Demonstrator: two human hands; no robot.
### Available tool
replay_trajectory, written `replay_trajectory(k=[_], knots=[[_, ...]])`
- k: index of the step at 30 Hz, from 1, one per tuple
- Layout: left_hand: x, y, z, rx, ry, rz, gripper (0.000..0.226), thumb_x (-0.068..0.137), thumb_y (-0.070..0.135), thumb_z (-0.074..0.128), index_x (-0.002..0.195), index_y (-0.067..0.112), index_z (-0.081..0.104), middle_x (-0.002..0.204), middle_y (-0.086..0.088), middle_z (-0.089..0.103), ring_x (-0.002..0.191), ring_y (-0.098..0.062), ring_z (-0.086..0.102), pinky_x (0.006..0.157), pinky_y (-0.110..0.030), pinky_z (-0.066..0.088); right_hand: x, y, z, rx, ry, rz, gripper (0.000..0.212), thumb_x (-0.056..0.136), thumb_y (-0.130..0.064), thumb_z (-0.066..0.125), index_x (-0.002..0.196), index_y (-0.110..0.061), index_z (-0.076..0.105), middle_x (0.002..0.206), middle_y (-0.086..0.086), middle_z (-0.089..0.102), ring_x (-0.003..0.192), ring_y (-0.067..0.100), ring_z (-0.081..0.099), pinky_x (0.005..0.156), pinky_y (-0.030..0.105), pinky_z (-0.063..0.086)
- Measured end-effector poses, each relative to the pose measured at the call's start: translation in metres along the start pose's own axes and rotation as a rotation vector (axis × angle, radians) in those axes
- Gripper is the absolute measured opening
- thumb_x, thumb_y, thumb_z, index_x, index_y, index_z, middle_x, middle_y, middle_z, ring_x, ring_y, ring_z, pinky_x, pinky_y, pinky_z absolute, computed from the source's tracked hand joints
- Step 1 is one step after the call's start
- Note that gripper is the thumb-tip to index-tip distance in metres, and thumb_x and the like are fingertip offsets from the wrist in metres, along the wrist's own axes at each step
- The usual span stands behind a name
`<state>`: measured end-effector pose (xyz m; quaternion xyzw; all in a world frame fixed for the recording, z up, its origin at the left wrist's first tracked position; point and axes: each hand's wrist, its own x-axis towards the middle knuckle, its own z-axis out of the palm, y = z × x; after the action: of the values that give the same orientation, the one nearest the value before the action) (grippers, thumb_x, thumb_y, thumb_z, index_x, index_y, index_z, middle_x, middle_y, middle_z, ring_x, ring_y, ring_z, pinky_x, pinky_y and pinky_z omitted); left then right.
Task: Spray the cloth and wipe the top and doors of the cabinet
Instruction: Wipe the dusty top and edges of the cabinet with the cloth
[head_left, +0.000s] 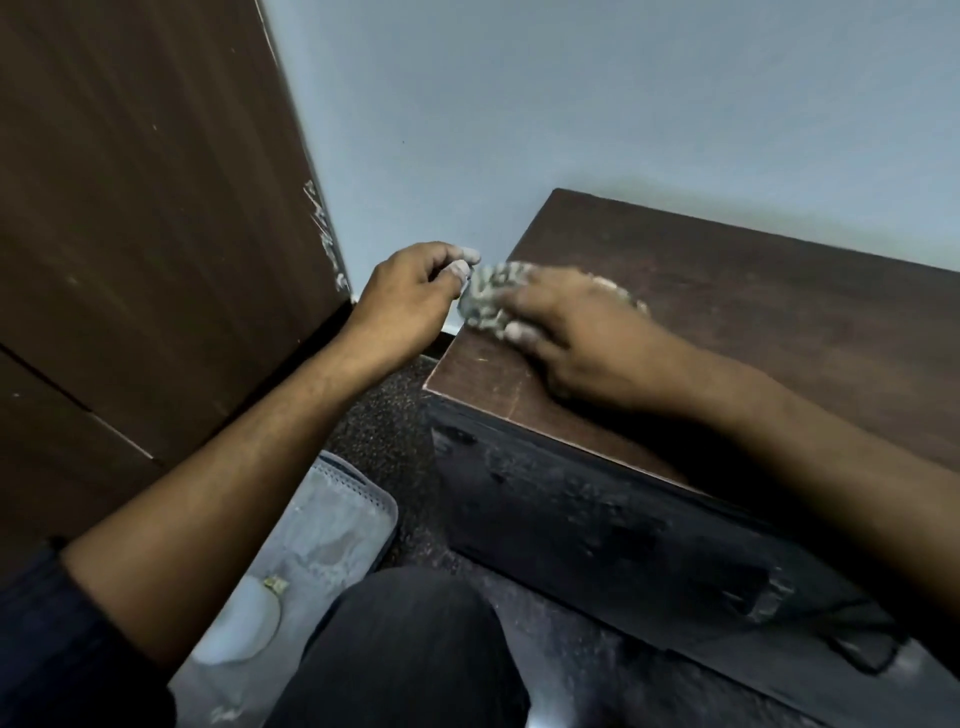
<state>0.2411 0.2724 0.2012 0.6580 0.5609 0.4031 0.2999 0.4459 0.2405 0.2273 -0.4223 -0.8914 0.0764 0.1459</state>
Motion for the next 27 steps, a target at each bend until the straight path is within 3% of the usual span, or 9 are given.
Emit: replay_trajectory(k=[3, 7, 10, 13, 18, 22, 25, 27], knots=[[-0.010, -0.002, -0.003, -0.048, -0.014, -0.022, 0.028, 0.088, 0.040, 0.051, 0.107, 0.034, 0.072, 0.107, 0.016, 0.072, 0.100, -0.004, 0.066, 0.092, -0.039, 0.053, -0.008, -0.001, -0.009, 0.075, -0.091, -0.084, 0.041, 0.100, -0.034, 0.049, 0.140, -0.024, 0.053, 0.141, 0.001, 0.054, 0.130, 0.013, 0.043, 0.111, 0.030, 0.030], [-0.021, -0.004, -0.006, -0.053, -0.001, -0.026, 0.025, 0.095, 0.032, 0.050, 0.108, 0.031, 0.072, 0.099, 0.019, 0.072, 0.086, -0.001, 0.065, 0.082, -0.032, 0.053, 0.010, -0.001, -0.013, -0.008, -0.058, 0.076, 0.041, 0.101, -0.030, 0.051, 0.142, -0.024, 0.051, 0.143, 0.003, 0.051, 0.133, 0.023, 0.044, 0.113, 0.035, 0.034], [-0.024, -0.004, -0.010, -0.097, 0.024, -0.046, 0.026, 0.100, 0.026, 0.048, 0.110, 0.025, 0.072, 0.098, 0.012, 0.072, 0.083, -0.009, 0.065, 0.077, -0.032, 0.052, -0.002, -0.037, 0.000, 0.032, -0.051, -0.064, 0.039, 0.101, -0.031, 0.050, 0.139, -0.024, 0.053, 0.141, 0.004, 0.053, 0.131, 0.020, 0.045, 0.113, 0.031, 0.029], [-0.025, -0.001, -0.014, -0.101, 0.035, -0.037, 0.027, 0.101, 0.025, 0.046, 0.113, 0.021, 0.070, 0.101, 0.007, 0.072, 0.080, -0.010, 0.061, 0.079, -0.033, 0.051, -0.027, -0.043, 0.001, 0.037, -0.128, -0.165, 0.045, 0.099, -0.038, 0.044, 0.141, -0.024, 0.051, 0.141, 0.004, 0.054, 0.132, 0.019, 0.045, 0.114, 0.036, 0.031], [-0.028, 0.001, -0.015, -0.088, 0.022, -0.041, 0.027, 0.101, 0.025, 0.047, 0.115, 0.022, 0.070, 0.101, 0.009, 0.073, 0.084, -0.006, 0.063, 0.078, -0.027, 0.049, -0.024, -0.020, -0.009, -0.019, -0.038, 0.022, 0.042, 0.102, -0.034, 0.046, 0.143, -0.027, 0.049, 0.145, 0.000, 0.050, 0.138, 0.020, 0.040, 0.117, 0.035, 0.030], [-0.026, 0.004, -0.008, -0.122, -0.005, -0.065, 0.025, 0.100, 0.024, 0.049, 0.112, 0.023, 0.071, 0.099, 0.008, 0.074, 0.080, -0.005, 0.064, 0.076, -0.028, 0.049, -0.021, -0.053, 0.006, -0.002, -0.052, -0.032, 0.043, 0.102, -0.034, 0.046, 0.145, -0.031, 0.044, 0.155, 0.001, 0.040, 0.145, 0.019, 0.032, 0.123, 0.037, 0.016], [-0.027, 0.006, -0.006, -0.111, -0.031, -0.038, 0.025, 0.100, 0.028, 0.049, 0.111, 0.027, 0.071, 0.099, 0.010, 0.073, 0.080, -0.006, 0.063, 0.074, -0.030, 0.052, -0.038, -0.047, -0.004, 0.038, -0.140, -0.136, 0.044, 0.100, -0.035, 0.046, 0.143, -0.025, 0.049, 0.147, 0.005, 0.049, 0.137, 0.021, 0.042, 0.117, 0.038, 0.027], [-0.030, 0.006, -0.007, -0.096, -0.021, -0.019, 0.024, 0.100, 0.029, 0.049, 0.111, 0.028, 0.071, 0.095, 0.015, 0.072, 0.072, 0.004, 0.060, 0.065, -0.023, 0.049, -0.048, -0.024, -0.017, 0.031, -0.139, -0.078, 0.042, 0.100, -0.034, 0.047, 0.140, -0.025, 0.052, 0.145, 0.002, 0.052, 0.136, 0.019, 0.044, 0.116, 0.036, 0.030]])
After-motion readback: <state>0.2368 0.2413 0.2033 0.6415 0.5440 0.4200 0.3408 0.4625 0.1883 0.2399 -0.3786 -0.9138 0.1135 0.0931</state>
